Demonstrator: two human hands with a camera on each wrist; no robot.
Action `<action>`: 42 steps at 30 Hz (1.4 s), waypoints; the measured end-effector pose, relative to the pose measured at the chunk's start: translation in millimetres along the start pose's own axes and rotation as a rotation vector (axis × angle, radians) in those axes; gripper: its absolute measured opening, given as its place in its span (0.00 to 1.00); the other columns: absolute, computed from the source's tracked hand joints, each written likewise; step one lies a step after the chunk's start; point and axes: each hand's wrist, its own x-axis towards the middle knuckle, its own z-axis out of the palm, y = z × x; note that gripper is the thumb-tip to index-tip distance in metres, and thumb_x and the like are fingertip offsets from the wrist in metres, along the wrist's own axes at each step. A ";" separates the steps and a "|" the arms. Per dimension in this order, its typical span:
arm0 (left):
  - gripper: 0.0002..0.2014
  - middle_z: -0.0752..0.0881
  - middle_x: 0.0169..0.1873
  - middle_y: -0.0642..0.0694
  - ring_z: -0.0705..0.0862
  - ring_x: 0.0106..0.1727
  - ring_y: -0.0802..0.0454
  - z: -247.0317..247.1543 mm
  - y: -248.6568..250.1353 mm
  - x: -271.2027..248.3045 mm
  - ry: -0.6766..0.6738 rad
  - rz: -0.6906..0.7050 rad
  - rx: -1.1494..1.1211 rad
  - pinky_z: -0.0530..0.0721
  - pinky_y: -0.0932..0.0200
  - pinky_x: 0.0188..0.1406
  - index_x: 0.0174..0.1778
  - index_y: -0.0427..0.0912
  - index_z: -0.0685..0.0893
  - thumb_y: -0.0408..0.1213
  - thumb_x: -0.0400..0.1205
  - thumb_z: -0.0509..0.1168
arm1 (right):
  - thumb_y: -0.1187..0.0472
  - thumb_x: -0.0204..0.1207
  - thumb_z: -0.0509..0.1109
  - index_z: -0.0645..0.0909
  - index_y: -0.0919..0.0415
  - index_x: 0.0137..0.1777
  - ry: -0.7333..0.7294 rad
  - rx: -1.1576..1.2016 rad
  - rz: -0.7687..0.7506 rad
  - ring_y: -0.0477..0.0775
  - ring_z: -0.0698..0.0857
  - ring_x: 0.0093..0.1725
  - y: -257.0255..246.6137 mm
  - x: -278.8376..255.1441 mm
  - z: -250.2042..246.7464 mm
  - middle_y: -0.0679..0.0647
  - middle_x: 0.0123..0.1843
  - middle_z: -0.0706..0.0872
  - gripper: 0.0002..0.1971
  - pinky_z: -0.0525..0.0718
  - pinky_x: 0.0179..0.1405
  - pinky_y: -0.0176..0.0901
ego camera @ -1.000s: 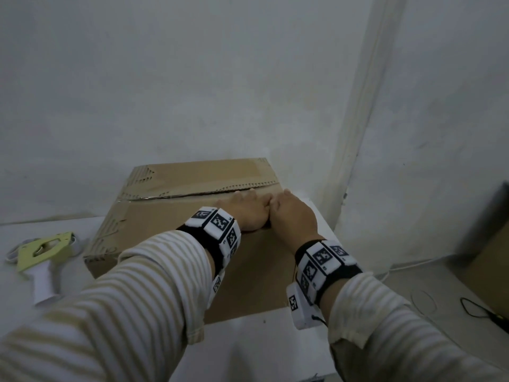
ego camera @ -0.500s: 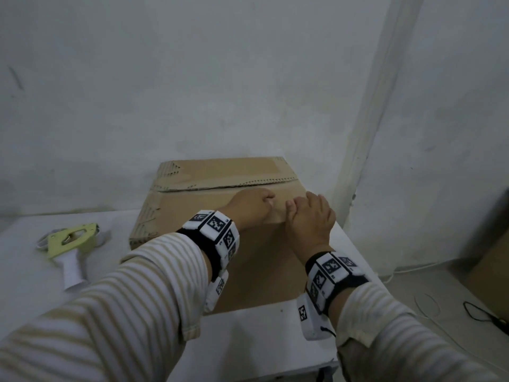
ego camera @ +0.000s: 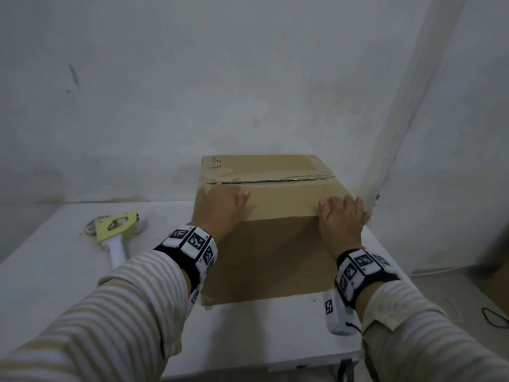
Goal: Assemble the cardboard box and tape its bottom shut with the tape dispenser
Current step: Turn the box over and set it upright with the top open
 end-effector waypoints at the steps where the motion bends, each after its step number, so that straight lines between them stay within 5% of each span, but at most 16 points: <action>1: 0.24 0.87 0.49 0.47 0.83 0.56 0.43 -0.7 -5.5 -2.7 0.017 -0.021 0.016 0.68 0.39 0.71 0.44 0.47 0.83 0.52 0.86 0.43 | 0.48 0.85 0.49 0.75 0.61 0.70 0.000 0.006 0.002 0.68 0.52 0.83 -0.7 -0.3 -0.2 0.65 0.81 0.63 0.24 0.45 0.80 0.66; 4: 0.24 0.86 0.58 0.44 0.80 0.62 0.42 -2.0 -15.6 -11.7 0.105 -0.110 0.028 0.67 0.40 0.72 0.56 0.44 0.84 0.50 0.87 0.44 | 0.49 0.86 0.48 0.75 0.61 0.70 -0.010 0.033 0.001 0.67 0.50 0.83 -1.1 -2.0 -0.7 0.66 0.83 0.60 0.23 0.43 0.81 0.65; 8: 0.24 0.84 0.55 0.37 0.81 0.56 0.36 7.9 -26.7 -23.0 0.222 -0.268 -0.155 0.77 0.47 0.54 0.54 0.37 0.84 0.49 0.87 0.47 | 0.53 0.85 0.53 0.76 0.63 0.68 0.028 0.141 -0.026 0.68 0.45 0.84 4.8 -5.7 0.0 0.69 0.84 0.51 0.19 0.40 0.81 0.63; 12: 0.22 0.82 0.54 0.37 0.80 0.55 0.40 21.8 -32.1 -26.0 0.314 -0.348 -0.352 0.73 0.56 0.48 0.51 0.34 0.82 0.47 0.87 0.49 | 0.51 0.84 0.56 0.76 0.61 0.68 0.038 0.265 -0.033 0.67 0.40 0.84 13.6 -8.4 2.4 0.68 0.85 0.43 0.19 0.45 0.83 0.65; 18: 0.20 0.80 0.46 0.45 0.75 0.47 0.51 26.8 -21.8 -41.2 0.430 -0.456 -0.543 0.69 0.59 0.46 0.53 0.37 0.81 0.48 0.87 0.50 | 0.38 0.77 0.42 0.75 0.60 0.66 0.057 0.138 -0.107 0.70 0.55 0.82 21.9 -8.4 4.9 0.66 0.78 0.67 0.33 0.56 0.77 0.69; 21: 0.20 0.82 0.56 0.44 0.78 0.54 0.48 30.4 -21.1 -53.7 0.382 -0.452 -0.651 0.73 0.58 0.52 0.66 0.40 0.76 0.49 0.86 0.51 | 0.37 0.76 0.40 0.75 0.60 0.62 0.081 0.133 -0.189 0.69 0.64 0.77 29.5 -5.3 8.3 0.63 0.70 0.74 0.33 0.61 0.75 0.68; 25: 0.24 0.76 0.70 0.43 0.77 0.66 0.46 29.6 -27.3 -60.6 0.260 -0.429 -0.766 0.75 0.56 0.59 0.75 0.44 0.67 0.49 0.84 0.56 | 0.39 0.75 0.45 0.78 0.65 0.63 0.079 0.176 -0.243 0.74 0.64 0.75 34.1 -5.5 5.9 0.66 0.69 0.76 0.35 0.58 0.77 0.63; 32: 0.25 0.78 0.64 0.44 0.77 0.60 0.49 20.6 -25.2 -52.8 0.238 -0.468 -0.806 0.75 0.57 0.56 0.75 0.46 0.65 0.49 0.83 0.59 | 0.40 0.75 0.49 0.79 0.65 0.65 0.028 0.162 -0.245 0.71 0.65 0.74 23.5 -1.7 -9.2 0.64 0.71 0.77 0.34 0.70 0.68 0.66; 36: 0.30 0.74 0.59 0.49 0.76 0.60 0.50 3.1 -23.9 -40.4 0.209 -0.447 -0.826 0.77 0.55 0.59 0.75 0.47 0.65 0.46 0.79 0.68 | 0.49 0.82 0.60 0.78 0.64 0.67 0.026 0.176 -0.230 0.67 0.64 0.75 12.6 13.9 -22.3 0.63 0.73 0.75 0.22 0.68 0.70 0.66; 42: 0.26 0.77 0.60 0.48 0.76 0.59 0.49 -32.4 -21.3 -7.3 0.310 -0.466 -0.656 0.73 0.58 0.55 0.69 0.48 0.72 0.51 0.77 0.68 | 0.47 0.82 0.58 0.78 0.60 0.67 0.036 0.196 -0.191 0.60 0.63 0.77 -18.2 38.4 -52.8 0.57 0.74 0.75 0.21 0.67 0.70 0.66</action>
